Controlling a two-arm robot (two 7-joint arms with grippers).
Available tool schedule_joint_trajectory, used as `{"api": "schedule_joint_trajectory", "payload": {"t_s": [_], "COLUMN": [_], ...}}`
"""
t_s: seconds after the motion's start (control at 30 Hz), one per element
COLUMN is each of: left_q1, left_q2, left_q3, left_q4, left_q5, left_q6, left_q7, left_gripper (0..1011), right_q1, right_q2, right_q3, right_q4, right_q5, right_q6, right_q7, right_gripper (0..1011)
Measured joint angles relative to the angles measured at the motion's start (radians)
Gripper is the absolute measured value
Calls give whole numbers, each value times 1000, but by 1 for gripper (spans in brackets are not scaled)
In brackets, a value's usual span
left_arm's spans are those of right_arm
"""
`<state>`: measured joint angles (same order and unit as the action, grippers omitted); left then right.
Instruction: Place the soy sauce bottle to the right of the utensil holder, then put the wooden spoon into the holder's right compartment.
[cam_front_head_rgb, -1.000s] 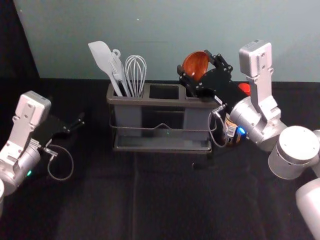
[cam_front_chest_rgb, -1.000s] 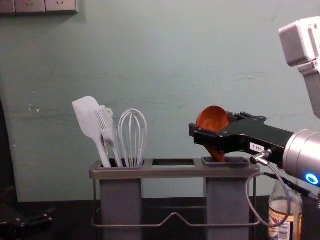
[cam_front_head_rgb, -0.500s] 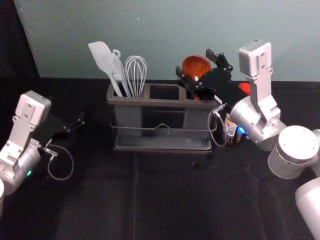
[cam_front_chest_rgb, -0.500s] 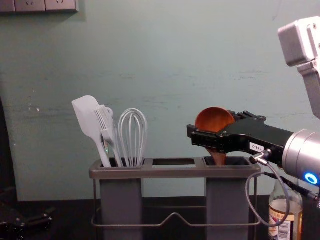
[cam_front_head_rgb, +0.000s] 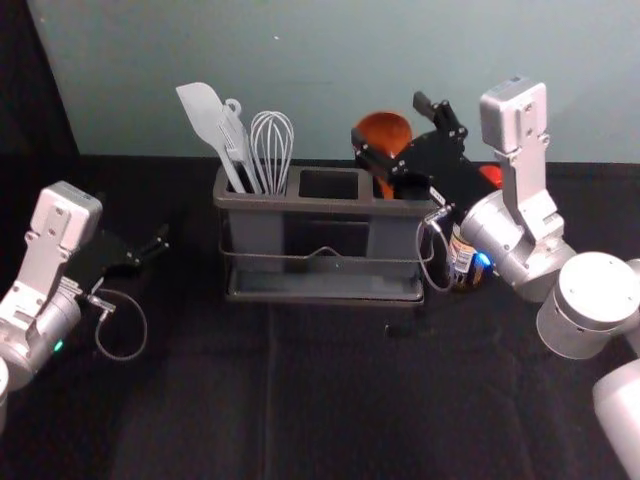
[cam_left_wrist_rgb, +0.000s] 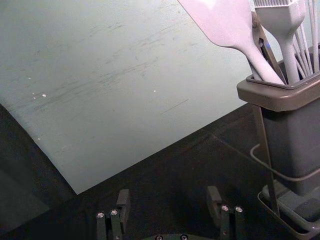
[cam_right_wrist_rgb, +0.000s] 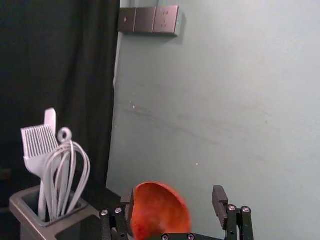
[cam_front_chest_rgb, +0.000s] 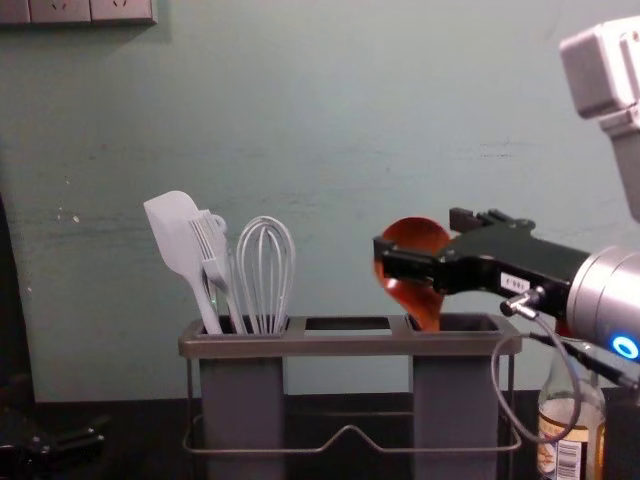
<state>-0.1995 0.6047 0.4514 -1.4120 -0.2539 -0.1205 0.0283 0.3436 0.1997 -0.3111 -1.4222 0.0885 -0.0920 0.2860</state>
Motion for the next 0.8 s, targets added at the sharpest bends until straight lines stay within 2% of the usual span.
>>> {"api": "schedule_joint_trajectory", "payload": {"t_s": [0.23,0.47,0.67,0.8], "left_q1": [0,0,0,0], "left_q2": [0,0,0,0], "left_q3": [0,0,0,0], "left_q4": [0,0,0,0], "left_q5": [0,0,0,0], "left_q6": [0,0,0,0], "left_q7": [0,0,0,0], "left_gripper": [1005,1005,1005,1005], "right_q1": [-39,-83,-130,-177], "right_q2": [6,15,54,96], "right_q3": [8,31,61,78], "right_q4": [-74,-160,-242,-290], "right_q5": [-8,-6,25,56], "right_q6": [1,59,120,157], "right_q7": [-21,-40,-18,10], "right_gripper": [1004,1004,1004,1004]}}
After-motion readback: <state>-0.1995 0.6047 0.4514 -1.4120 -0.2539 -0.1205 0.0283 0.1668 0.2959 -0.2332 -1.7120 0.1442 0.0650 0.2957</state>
